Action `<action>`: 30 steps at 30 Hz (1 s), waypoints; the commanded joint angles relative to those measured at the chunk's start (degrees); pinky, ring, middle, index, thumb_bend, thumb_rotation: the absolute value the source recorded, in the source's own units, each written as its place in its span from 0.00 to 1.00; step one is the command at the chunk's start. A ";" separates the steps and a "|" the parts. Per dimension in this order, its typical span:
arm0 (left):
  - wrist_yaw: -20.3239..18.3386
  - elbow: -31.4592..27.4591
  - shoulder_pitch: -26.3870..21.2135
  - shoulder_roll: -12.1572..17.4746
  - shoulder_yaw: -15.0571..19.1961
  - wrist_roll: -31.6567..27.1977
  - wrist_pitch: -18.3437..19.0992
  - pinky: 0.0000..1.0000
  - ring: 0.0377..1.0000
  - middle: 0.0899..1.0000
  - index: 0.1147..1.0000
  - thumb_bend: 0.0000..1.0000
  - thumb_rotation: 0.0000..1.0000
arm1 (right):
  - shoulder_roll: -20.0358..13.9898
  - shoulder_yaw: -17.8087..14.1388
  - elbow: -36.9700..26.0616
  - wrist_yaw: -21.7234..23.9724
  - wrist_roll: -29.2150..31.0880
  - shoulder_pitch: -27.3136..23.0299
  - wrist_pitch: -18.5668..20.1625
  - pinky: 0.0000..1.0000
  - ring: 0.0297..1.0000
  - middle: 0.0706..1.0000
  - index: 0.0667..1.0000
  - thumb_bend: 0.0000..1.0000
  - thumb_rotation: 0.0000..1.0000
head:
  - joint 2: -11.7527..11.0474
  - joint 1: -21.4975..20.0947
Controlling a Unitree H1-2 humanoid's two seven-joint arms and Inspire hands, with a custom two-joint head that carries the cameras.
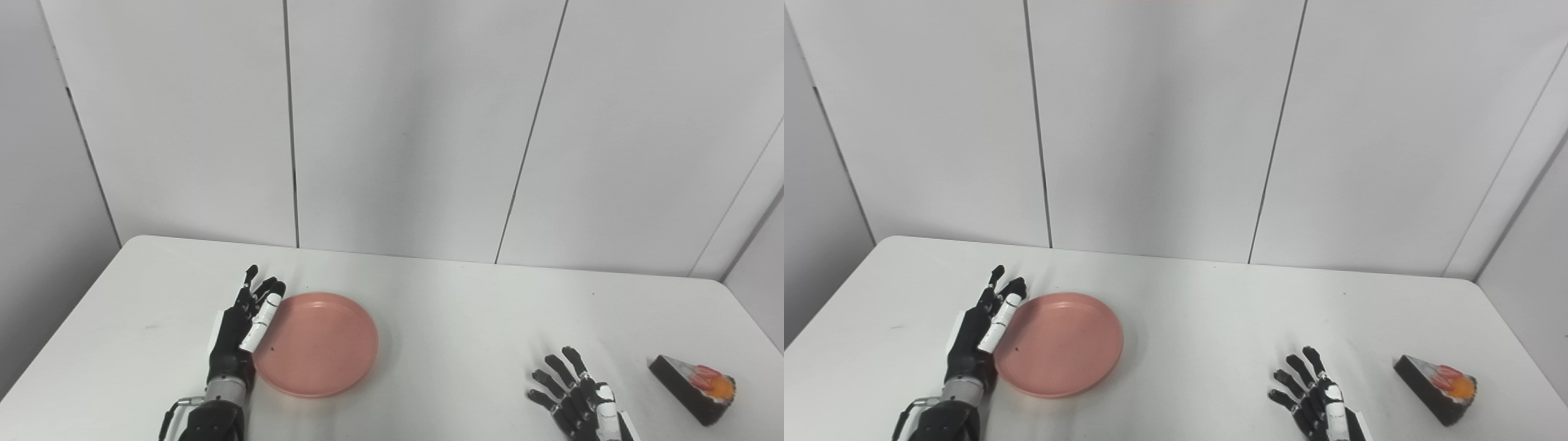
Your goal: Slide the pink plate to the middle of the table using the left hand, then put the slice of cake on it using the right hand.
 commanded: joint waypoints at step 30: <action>-3.43 -3.74 -0.82 -5.50 -4.11 -2.31 5.67 0.80 0.87 0.86 0.97 0.68 0.73 | 2.79 2.62 -6.04 -4.55 -2.04 0.57 6.07 0.74 0.80 0.88 0.91 0.89 0.90 | 2.74 -9.75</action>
